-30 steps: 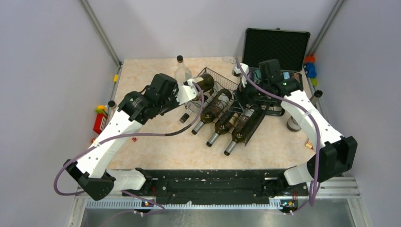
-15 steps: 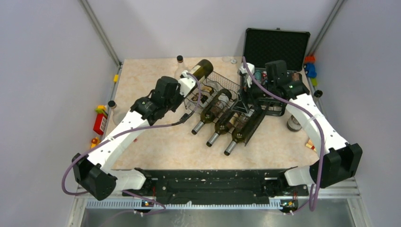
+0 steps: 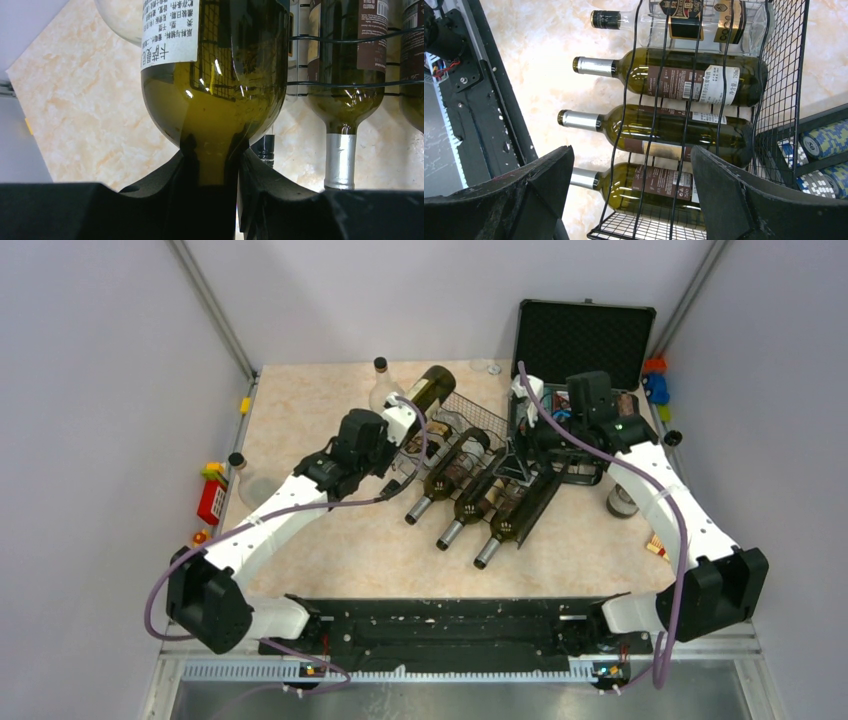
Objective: Put the wine bottle on the wine rack
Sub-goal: Place the wine bottle in the wine rack.
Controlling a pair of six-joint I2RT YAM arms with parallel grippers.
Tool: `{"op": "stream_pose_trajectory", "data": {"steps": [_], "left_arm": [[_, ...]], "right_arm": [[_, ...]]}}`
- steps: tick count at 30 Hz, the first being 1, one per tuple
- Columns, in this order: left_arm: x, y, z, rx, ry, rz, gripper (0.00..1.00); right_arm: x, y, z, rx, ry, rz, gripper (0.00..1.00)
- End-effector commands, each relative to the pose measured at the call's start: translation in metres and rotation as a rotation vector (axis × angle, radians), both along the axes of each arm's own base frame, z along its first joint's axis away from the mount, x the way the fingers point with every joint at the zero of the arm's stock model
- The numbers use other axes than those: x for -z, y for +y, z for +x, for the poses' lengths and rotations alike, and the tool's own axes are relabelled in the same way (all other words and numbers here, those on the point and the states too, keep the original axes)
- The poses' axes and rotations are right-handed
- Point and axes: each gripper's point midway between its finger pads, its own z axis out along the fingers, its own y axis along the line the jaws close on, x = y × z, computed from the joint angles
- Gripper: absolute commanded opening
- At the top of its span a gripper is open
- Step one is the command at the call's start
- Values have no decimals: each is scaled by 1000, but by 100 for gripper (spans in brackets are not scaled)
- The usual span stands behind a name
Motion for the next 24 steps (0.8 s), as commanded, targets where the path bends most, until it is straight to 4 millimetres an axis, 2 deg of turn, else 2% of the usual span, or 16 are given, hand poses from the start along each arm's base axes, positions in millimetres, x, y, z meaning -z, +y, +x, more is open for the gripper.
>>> {"op": "stream_pose_trajectory", "data": {"steps": [1,19,24], "left_arm": [[-51,-21,34,-17,-206,-183,0],[-4,-24,45,-5,-157,-171,0],[-2,-25,50,-5,-171,-179,0]], "right_arm": [[-20,-3,-3,-3,-66,41,89],[-24,-18,-9,44,-82,30,89],[-23,-24,-12,63,-88,29,89]]}}
